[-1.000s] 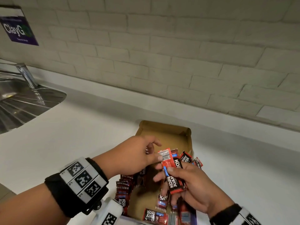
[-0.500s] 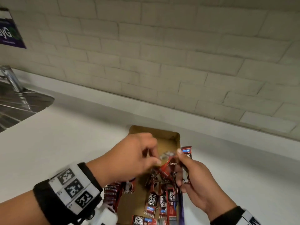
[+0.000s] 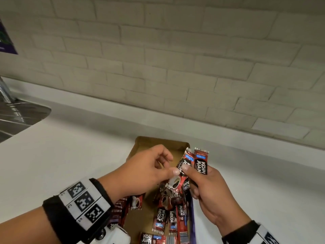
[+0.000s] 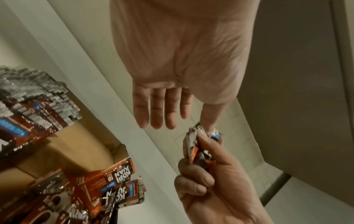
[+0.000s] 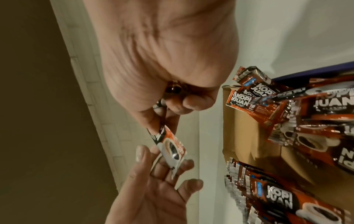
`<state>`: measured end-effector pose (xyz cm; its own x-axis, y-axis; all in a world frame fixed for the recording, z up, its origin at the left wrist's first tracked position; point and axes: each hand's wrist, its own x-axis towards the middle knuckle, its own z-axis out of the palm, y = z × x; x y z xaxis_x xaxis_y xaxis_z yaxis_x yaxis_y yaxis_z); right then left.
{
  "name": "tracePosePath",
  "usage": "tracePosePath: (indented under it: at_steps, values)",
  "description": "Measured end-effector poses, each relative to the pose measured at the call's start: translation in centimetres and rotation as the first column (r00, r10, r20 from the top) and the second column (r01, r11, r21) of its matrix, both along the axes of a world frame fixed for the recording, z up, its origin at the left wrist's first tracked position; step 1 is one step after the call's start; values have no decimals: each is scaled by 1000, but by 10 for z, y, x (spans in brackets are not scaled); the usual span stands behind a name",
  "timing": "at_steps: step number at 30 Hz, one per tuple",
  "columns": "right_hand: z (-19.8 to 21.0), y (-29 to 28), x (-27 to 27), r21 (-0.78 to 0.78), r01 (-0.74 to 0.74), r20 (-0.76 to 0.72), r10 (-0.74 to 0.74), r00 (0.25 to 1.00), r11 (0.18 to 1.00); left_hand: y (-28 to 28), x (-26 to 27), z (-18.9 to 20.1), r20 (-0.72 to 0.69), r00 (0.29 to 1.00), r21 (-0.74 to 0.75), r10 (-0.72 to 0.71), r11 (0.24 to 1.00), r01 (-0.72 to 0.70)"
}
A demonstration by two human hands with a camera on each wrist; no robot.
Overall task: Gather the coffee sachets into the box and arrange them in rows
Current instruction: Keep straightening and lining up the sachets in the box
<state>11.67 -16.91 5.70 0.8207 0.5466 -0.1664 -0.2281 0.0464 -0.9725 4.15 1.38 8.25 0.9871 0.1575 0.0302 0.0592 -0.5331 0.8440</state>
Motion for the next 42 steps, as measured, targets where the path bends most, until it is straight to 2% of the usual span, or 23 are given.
tracePosePath:
  at_steps: [3,6,11,13,17,19,21,23,26,29,37,42]
  values:
    - [5,-2,-6,-115,-80,124,94,988,990,-7,5,0,12,1000,42,8,999,-8]
    - [0,-3,-9,-216,-60,177,99,979,975,-6,11,4,38,998,67,47,997,-49]
    - [-6,-6,-10,-406,-81,271,205,940,910,14,10,9,-10,997,-185,75,980,-75]
    - [-10,-6,-11,-433,-60,270,193,943,900,26,7,11,-30,996,-182,84,979,-88]
    - [-19,-4,-11,-418,-55,217,158,963,907,42,-5,10,-85,994,-105,64,992,-73]
    - [-25,-4,-8,-364,-32,168,100,981,931,49,-7,5,-126,988,43,91,995,-86]
    - [-30,-6,-6,-272,-34,44,47,998,962,57,-7,-3,-176,974,196,146,974,-111]
    - [-32,-10,-5,-201,-56,-19,53,998,978,62,-5,-16,-255,956,292,142,954,-64]
    - [-39,-12,-4,-176,-88,-35,83,996,980,66,-2,-40,-357,926,401,121,915,36]
    - [-42,-13,-2,-173,-76,-58,67,996,982,68,3,-52,-365,921,457,137,888,49]
    - [-36,-13,1,-279,-78,38,92,995,957,68,8,-62,-371,910,611,185,786,89]
    - [-36,-13,0,-307,-70,11,77,997,949,66,10,-62,-368,909,639,195,764,95]
